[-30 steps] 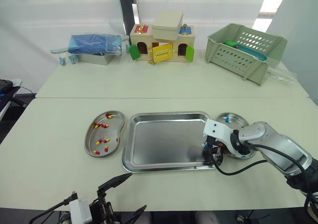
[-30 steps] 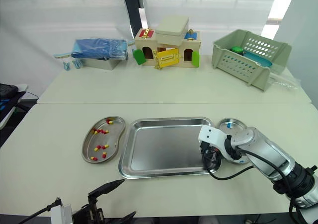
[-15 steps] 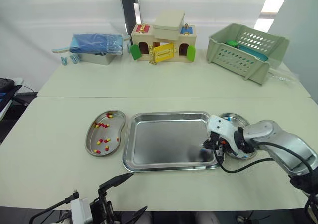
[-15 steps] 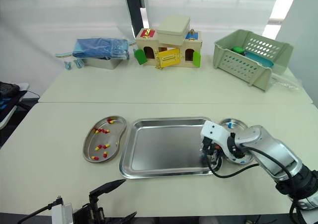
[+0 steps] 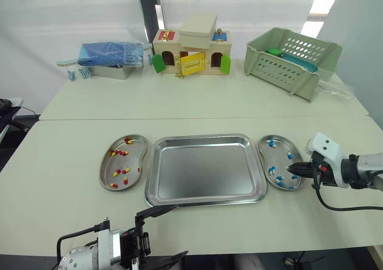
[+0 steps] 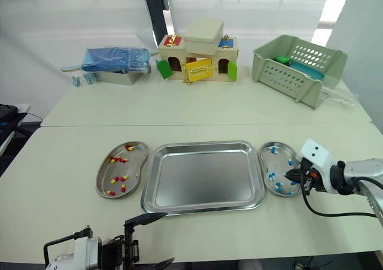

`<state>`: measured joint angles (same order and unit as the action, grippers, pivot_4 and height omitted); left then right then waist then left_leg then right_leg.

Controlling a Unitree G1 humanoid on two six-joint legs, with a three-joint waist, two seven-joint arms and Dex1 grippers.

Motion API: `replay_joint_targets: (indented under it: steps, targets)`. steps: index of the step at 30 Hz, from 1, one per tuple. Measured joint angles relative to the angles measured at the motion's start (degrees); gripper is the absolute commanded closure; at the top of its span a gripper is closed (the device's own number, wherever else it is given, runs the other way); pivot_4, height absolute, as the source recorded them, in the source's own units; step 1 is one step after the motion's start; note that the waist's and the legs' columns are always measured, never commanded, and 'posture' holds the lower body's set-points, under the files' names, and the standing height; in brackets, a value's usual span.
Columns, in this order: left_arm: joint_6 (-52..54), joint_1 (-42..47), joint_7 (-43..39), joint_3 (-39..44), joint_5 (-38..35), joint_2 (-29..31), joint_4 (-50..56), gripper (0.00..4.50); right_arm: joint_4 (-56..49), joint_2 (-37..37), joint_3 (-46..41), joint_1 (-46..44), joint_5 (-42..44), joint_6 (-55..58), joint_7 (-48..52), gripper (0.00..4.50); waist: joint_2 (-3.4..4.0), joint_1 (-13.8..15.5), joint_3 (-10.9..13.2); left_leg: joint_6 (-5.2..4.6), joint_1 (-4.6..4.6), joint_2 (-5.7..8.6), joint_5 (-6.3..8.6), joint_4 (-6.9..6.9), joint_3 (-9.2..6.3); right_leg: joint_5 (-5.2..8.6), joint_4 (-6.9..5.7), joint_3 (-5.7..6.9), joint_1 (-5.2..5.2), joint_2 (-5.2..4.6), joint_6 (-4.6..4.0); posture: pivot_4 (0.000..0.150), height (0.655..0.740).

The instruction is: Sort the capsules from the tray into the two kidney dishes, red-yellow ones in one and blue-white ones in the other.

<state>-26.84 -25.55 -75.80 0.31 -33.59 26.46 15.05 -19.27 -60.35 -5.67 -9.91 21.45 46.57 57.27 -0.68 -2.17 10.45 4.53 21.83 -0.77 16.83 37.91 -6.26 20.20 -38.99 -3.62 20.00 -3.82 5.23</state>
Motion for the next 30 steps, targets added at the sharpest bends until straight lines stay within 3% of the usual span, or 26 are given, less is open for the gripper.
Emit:
replay_joint_targets:
  steps: [4, 15, 20, 26, 30]
  targets:
    - [0.02, 0.52, -0.11, 0.0, -0.15, 0.26, -0.24, 0.0, 0.04, 0.11, 0.03, 0.59, 0.01, 0.07, -1.1, 4.49, 0.0, 0.28, 0.0, 0.0, 0.01, 0.0, 0.0, 0.01, 0.0, 0.0, 0.0, 0.0, 0.0, -0.01, 0.0, 0.15, 0.74]
    - [-0.01, -0.4, 0.14, 0.0, -0.15, 0.34, -0.25, 0.0, 0.1, 0.11, 0.03, 1.45, 0.14, 0.14, -1.55, 1.6, 0.0, 0.29, 0.0, 0.0, 0.01, 0.0, 0.0, 0.01, 0.01, 0.0, 0.01, 0.0, 0.0, -0.01, 0.0, 0.15, 0.74]
    - [-0.09, -0.51, 0.18, 0.0, -0.1, 0.32, -0.25, 0.0, 0.1, 0.11, 0.03, 1.44, 0.19, 0.21, -1.54, 0.03, 0.0, 0.3, 0.0, 0.0, 0.0, 0.0, 0.0, 0.01, 0.0, 0.0, 0.01, 0.0, 0.0, -0.01, 0.0, 0.15, 0.74]
    - [-0.11, -0.11, 0.74, 0.08, 0.28, 0.4, -1.15, 0.0, 0.09, 1.51, -1.82, 1.76, 1.72, -0.08, -1.48, 0.03, -0.01, 0.32, 0.0, 0.0, 0.0, 0.0, 0.0, 0.0, 0.0, 0.0, 0.01, 0.0, -0.01, -0.01, 0.0, 0.15, 0.74]
    - [6.63, 0.86, 9.47, 6.02, 1.4, 4.71, 0.65, 0.0, 2.45, 3.29, -10.42, 8.61, 4.62, -7.62, 2.92, 0.03, -0.13, 0.84, 0.08, 0.0, 0.03, 0.0, 0.0, 0.01, -0.11, 0.0, 0.03, 0.11, -0.06, 0.0, 0.0, 0.15, 0.74]
